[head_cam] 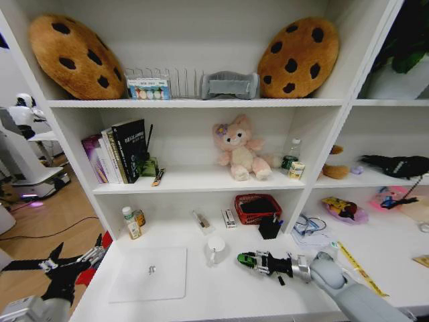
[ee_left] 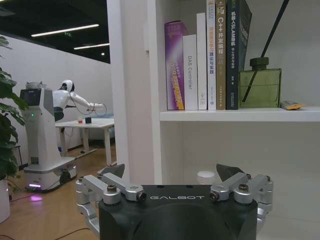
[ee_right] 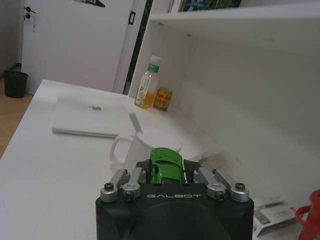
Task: Organize the objects on the table.
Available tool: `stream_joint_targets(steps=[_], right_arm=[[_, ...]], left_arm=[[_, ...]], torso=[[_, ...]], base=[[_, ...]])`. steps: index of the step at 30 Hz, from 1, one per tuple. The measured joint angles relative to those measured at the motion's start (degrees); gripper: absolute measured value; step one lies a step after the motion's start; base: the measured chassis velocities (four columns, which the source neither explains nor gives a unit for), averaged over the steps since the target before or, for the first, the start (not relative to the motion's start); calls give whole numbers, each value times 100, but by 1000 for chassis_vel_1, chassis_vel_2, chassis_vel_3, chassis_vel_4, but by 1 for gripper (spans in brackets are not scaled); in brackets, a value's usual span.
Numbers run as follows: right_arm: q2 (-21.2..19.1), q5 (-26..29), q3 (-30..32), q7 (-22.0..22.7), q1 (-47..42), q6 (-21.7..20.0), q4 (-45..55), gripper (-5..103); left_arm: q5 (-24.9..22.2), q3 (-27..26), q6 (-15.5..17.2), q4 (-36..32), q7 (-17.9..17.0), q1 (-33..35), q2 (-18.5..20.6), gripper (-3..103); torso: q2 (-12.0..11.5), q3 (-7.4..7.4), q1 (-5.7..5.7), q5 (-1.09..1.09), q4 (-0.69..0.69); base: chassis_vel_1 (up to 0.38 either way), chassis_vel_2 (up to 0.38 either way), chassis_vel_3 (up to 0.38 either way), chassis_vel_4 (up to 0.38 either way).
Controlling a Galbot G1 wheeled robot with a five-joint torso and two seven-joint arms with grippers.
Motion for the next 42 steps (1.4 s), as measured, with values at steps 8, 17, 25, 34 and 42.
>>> stream_joint_targets(steps=[8,17,25,34,42], right_arm=[[-780,940,485,251,294,-262,1162,36],[-1316,2690,-393,717,2993,-1018,1374,36],[-634,2639,-2604,752,5550,-1136,333,36],[456,2419,-4272,835,6916,-1158,-835,36],[782,2438,-4951,1301,7288,-1798,-1113,36]], left_arm=[[0,0,0,0,0,0,0,100],[0,0,0,0,0,0,0,100],[0,0,0,0,4,0,0,100],[0,0,-1,1,3,0,1,100],[0,-1,-1,0,2,0,0,100]], torso=[[1,-1,0,0,1],[2,-2,-1,-3,2],[2,-1,0,0,2],[2,0,0,-2,5],[2,-1,-1,1,1]], base=[[0,0,0,0],[0,0,0,0],[0,0,0,0],[0,0,0,0],[0,0,0,0]])
